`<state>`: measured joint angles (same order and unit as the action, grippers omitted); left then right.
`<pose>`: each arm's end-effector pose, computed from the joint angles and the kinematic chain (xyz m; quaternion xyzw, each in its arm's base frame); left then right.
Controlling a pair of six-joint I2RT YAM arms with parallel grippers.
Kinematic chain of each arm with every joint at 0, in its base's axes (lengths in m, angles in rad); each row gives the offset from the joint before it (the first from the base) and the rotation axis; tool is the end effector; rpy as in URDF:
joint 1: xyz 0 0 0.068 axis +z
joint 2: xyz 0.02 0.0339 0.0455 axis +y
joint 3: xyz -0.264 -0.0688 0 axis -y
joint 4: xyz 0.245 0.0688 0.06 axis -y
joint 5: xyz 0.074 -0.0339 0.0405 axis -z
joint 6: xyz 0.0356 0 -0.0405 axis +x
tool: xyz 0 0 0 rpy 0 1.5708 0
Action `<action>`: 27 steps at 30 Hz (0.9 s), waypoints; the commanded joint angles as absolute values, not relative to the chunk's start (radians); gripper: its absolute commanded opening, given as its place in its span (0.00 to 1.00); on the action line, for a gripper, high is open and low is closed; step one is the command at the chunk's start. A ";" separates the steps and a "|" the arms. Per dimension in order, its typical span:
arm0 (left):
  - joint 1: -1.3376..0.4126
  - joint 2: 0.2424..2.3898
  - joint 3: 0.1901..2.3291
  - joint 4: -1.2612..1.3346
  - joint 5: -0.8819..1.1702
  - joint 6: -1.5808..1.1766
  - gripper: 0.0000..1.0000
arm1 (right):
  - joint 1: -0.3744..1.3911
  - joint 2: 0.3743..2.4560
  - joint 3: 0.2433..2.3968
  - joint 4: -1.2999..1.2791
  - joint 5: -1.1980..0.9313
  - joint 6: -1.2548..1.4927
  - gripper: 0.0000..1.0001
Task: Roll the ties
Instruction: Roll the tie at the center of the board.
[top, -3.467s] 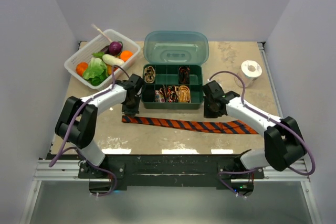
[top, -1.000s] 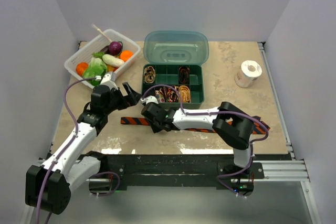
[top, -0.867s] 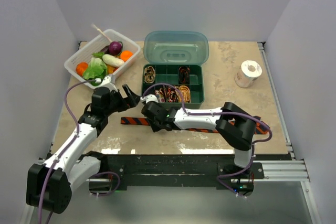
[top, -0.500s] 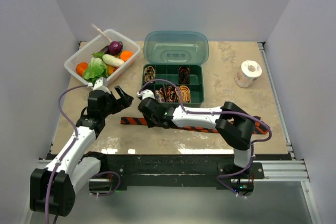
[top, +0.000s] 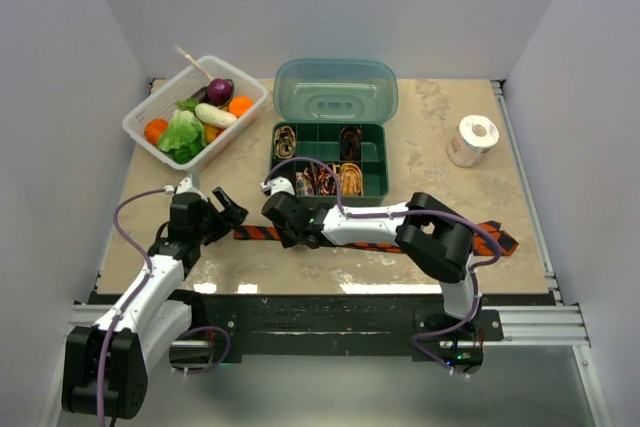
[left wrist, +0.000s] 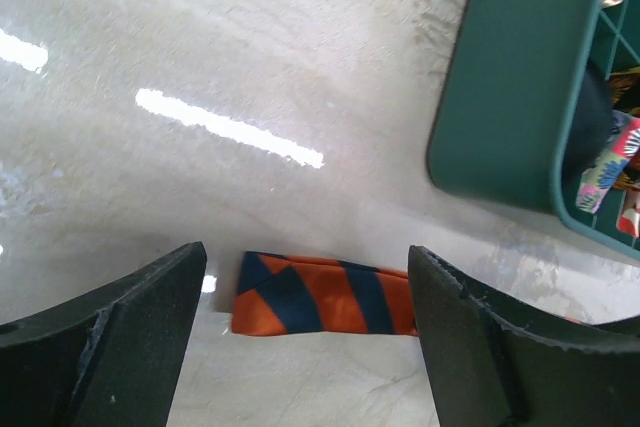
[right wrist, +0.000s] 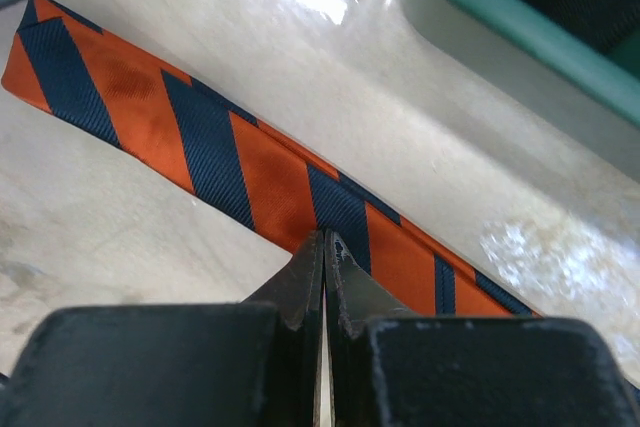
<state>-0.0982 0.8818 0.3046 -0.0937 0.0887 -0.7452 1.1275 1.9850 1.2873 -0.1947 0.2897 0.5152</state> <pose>0.1748 -0.0204 0.1658 -0.2677 0.8591 -0.2143 0.3801 0.1895 0.3754 0.1596 -0.2354 0.9042 0.1483 0.3239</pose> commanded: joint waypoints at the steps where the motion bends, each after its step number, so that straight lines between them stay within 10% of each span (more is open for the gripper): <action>1: -0.091 0.836 0.275 -0.087 0.048 -0.792 0.86 | 1.134 1.913 1.241 -0.222 0.307 0.523 0.00; 27: -0.092 0.764 0.092 0.051 0.164 -0.885 0.43 | 1.132 1.922 1.373 -0.196 0.140 0.477 0.00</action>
